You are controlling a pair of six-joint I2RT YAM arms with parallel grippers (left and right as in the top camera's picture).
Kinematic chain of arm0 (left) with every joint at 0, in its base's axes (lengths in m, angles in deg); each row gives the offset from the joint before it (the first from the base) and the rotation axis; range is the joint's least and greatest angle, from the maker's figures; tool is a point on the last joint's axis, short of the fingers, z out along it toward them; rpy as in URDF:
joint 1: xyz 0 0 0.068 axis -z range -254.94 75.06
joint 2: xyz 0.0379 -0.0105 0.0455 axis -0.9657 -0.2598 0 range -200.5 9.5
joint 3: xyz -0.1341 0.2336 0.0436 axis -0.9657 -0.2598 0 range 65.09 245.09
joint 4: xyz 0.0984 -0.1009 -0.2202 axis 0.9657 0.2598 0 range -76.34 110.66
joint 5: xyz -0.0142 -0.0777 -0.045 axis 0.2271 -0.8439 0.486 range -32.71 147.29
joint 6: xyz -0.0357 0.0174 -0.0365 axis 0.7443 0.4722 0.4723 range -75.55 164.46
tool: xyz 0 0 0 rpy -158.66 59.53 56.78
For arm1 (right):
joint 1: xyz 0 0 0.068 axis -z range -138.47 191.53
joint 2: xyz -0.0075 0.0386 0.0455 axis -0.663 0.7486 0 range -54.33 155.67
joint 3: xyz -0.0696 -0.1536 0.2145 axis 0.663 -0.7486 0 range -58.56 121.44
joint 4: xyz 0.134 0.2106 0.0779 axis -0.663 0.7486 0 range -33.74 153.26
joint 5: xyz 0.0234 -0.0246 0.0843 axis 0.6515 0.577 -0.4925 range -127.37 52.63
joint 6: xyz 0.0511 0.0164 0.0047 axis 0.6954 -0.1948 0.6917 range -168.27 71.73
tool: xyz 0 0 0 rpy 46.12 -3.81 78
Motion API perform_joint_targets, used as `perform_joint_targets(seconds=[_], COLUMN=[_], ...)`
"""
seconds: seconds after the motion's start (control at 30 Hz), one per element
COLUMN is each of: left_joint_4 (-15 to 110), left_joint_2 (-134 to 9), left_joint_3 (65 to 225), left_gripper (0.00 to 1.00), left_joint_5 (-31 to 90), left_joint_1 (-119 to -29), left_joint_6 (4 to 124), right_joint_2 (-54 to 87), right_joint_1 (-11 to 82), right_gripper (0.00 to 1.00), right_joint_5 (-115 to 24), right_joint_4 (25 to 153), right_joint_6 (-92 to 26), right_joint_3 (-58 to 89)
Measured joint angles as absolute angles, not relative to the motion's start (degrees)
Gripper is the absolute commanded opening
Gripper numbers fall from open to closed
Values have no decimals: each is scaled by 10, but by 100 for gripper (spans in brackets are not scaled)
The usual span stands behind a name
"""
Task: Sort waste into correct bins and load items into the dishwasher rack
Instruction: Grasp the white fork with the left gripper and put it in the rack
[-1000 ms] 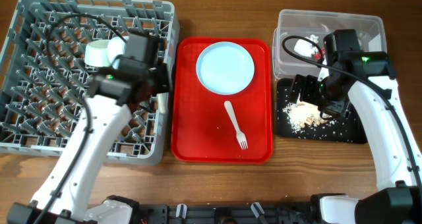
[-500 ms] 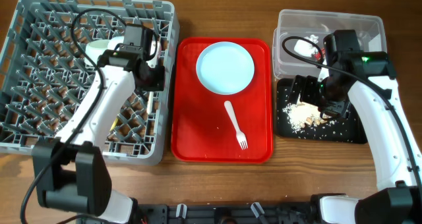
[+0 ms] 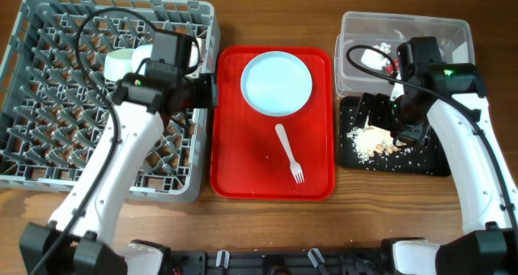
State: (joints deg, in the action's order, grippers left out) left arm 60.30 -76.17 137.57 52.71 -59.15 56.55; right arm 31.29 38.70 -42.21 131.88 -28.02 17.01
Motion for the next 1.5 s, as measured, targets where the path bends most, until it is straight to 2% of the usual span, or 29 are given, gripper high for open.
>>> perform_joint_targets(seconds=[0.1, 0.4, 0.63, 0.93, 1.13, 1.43, 1.5], left_joint_4=[601, 598, 564, 562, 568, 580, 580], left_joint_2=[-769, -939, -1004, -1029, -1030, -1033, -1033], left_joint_3=[1376, 1376, 1376, 1376, 1376, 1380, 1380], left_gripper=[60, 58, 54, 45, 20, 18, 13], left_joint_5=[509, 503, 511, 584, 616, 622, 622], left_joint_1=[-515, -288, -196, -185, -185, -185, -185], left_joint_6=[689, 913, 1031, 1048, 1051, 1050, 1050], right_joint_2=[313, 313, 313, 313, 313, 313, 313], right_joint_1=[387, 393, 431, 431, 431, 431, 431], right_gripper=[100, 100, 100, 100, 100, 100, 100], right_joint_5=[-422, -382, -369, -369, -369, -369, -369], right_joint_4=[1319, 1351, 1352, 1352, 1352, 1353, 1353], right_joint_6=[-280, -256, -254, -254, -254, -254, -254], right_joint_3=[170, 170, 170, 170, 170, 170, 170])
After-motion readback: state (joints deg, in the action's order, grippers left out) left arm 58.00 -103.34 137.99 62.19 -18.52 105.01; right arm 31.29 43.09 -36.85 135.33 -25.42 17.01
